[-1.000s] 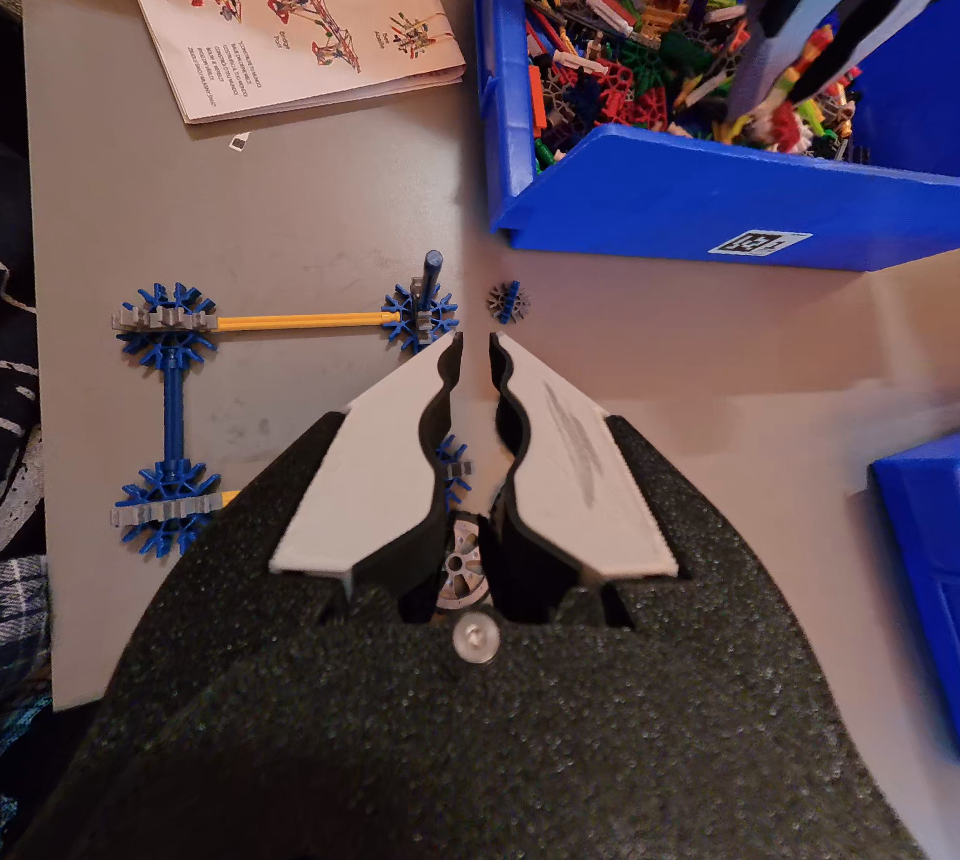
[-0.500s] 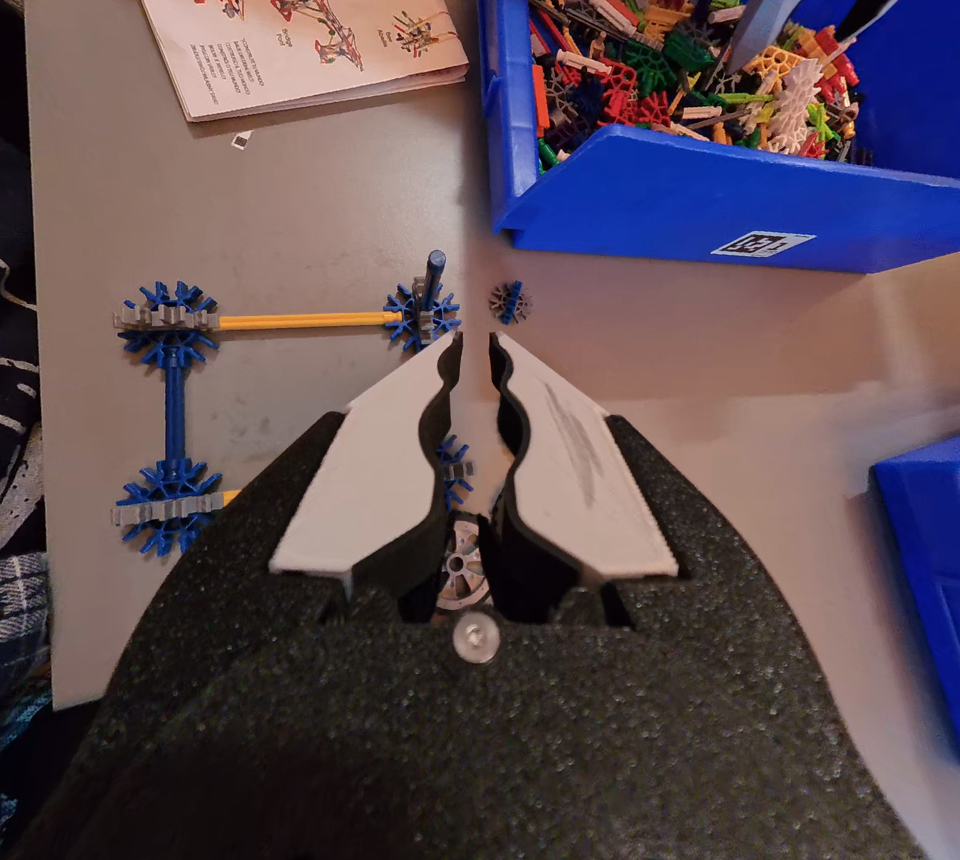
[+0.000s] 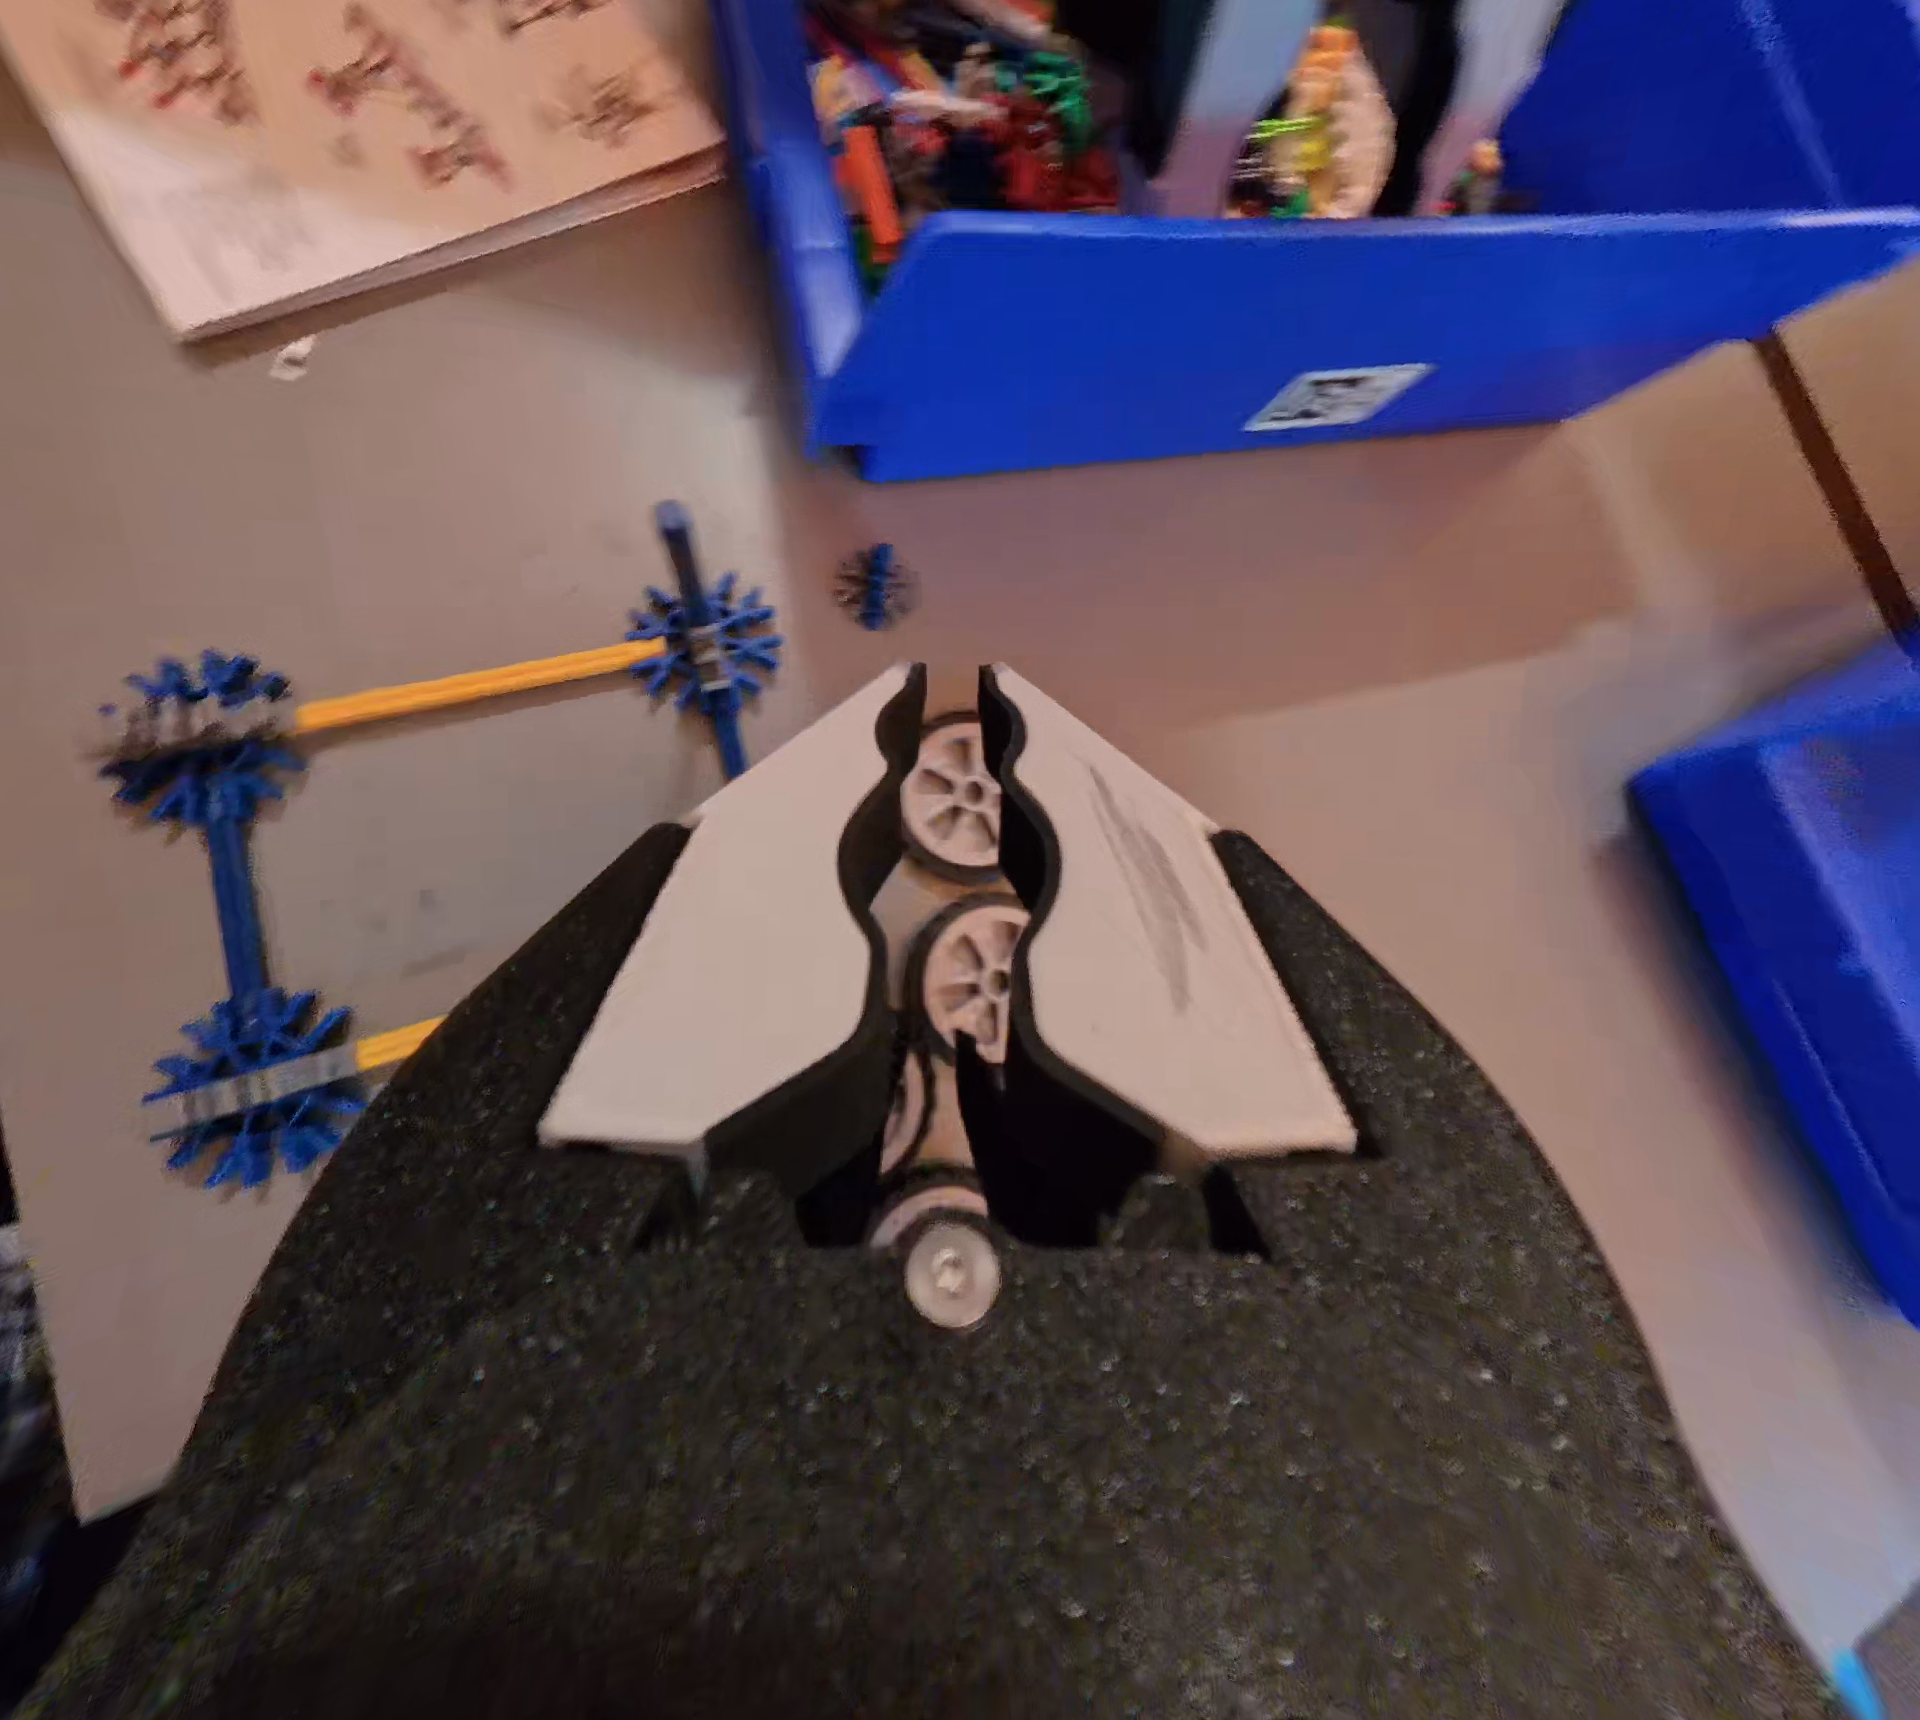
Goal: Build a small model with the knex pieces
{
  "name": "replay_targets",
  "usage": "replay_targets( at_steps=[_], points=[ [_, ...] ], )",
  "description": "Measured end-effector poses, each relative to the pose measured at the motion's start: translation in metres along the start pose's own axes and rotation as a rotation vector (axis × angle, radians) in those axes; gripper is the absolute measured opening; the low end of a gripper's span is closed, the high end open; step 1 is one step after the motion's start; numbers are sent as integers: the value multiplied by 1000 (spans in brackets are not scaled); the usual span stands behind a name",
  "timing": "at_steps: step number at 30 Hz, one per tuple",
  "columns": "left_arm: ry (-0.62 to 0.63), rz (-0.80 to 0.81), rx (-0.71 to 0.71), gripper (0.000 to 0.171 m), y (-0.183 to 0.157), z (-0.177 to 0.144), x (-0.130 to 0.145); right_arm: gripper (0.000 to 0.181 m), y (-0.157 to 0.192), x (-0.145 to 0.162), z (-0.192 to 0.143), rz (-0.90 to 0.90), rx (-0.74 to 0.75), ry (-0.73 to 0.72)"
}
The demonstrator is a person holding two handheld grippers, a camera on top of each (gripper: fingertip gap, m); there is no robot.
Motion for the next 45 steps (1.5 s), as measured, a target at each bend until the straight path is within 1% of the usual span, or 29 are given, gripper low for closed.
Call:
replay_targets(
  at_steps=[3, 6, 7, 11, 14, 15, 16, 19, 23, 26, 29, 34, 37, 40, 43, 45],
  points=[
    [-10, -15, -64, 46, 7, 2, 2, 10, -20, -1, -17, 99, 112, -80],
    [-24, -13, -92, 40, 9, 3, 4, 10, -30, -2, -29, 154, 171, -142],
    [-18, -10, -117, 33, 12, 2, 6, 10, -31, -1, -31, 159, 179, -149],
    [-6, -29, -117, 31, 18, 0, 13, 10, -33, 0, -31, 160, 187, -146],
    [23, -41, -154, 29, 26, -4, 20, 10, -33, 1, -30, 162, 187, -142],
    [35, -45, -168, 26, 30, -5, 24, 10, -33, 1, -30, 163, 187, -142],
    [32, -58, -184, 12, 35, -7, 26, 10, -34, 1, -29, 163, 185, -141],
    [28, -98, -186, 12, 45, -13, 34, 10, -33, 2, -27, 160, 179, -134],
    [77, -109, -237, 7, 58, -16, 48, 10, -33, 3, -25, 158, 172, -125],
    [94, -135, -250, 15, 62, -17, 53, 10, -33, 3, -24, 157, 170, -122],
    [85, -140, -242, 23, 60, -19, 54, 10, -33, 3, -23, 156, 168, -119],
    [54, -123, -225, 29, 55, -23, 48, 10, -32, 4, -21, 149, 162, -113],
    [29, -115, -190, 31, 51, -25, 43, 10, -32, 4, -21, 146, 162, -111],
    [-36, -97, -91, 34, 36, -31, 31, 10, -32, 4, -22, 146, 163, -114],
    [-87, -67, 12, 49, 14, -33, 16, 10, -32, 4, -21, 144, 158, -112],
    [-91, -60, 22, 62, 5, -27, 8, 10, -31, 4, -19, 142, 155, -108]
  ],
)
Point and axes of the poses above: each gripper's, where its closed fingertips meet, z out along the fingers, x out of its underside, y = z × x across the jaws, the point moved 7 cm from there along -z, back along the fingers, and after that the axes turned 13 degrees about -x, right-handed, at the moved point
